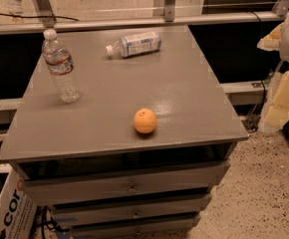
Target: Knock water bottle over
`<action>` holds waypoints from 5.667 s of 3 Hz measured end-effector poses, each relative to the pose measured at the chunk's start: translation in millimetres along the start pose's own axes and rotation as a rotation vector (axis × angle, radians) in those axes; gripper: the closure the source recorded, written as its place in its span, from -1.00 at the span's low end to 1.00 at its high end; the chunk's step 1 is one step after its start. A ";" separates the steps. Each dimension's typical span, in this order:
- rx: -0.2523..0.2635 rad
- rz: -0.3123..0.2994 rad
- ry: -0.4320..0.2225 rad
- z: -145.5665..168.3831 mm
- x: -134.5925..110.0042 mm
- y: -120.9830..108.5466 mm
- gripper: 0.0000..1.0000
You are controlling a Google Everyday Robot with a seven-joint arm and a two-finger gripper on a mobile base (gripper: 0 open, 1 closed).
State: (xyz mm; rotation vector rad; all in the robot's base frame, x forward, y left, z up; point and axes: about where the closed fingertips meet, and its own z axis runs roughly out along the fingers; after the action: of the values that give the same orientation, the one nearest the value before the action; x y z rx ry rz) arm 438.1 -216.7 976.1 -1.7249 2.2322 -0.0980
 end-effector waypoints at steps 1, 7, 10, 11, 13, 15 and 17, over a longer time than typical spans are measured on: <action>0.000 0.000 0.000 0.0 0.0 0.0 -1.00; -0.199 -0.036 -0.576 57.3 -146.2 6.1 -1.00; -0.080 -0.024 -0.818 81.3 -196.8 -56.2 -1.00; -0.037 -0.053 -0.881 103.7 -223.4 -85.9 -1.00; -0.062 -0.127 -0.934 150.7 -285.8 -96.9 -1.00; -0.140 -0.214 -1.019 145.1 -358.5 -81.0 -1.00; -0.248 -0.281 -1.067 159.8 -403.6 -38.9 -1.00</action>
Offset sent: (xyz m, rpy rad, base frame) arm 0.0022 0.0227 -0.0184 0.1832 0.0539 0.0191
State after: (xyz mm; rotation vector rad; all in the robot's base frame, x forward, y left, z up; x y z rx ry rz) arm 610.0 179.5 917.6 -1.6032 1.2405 0.8562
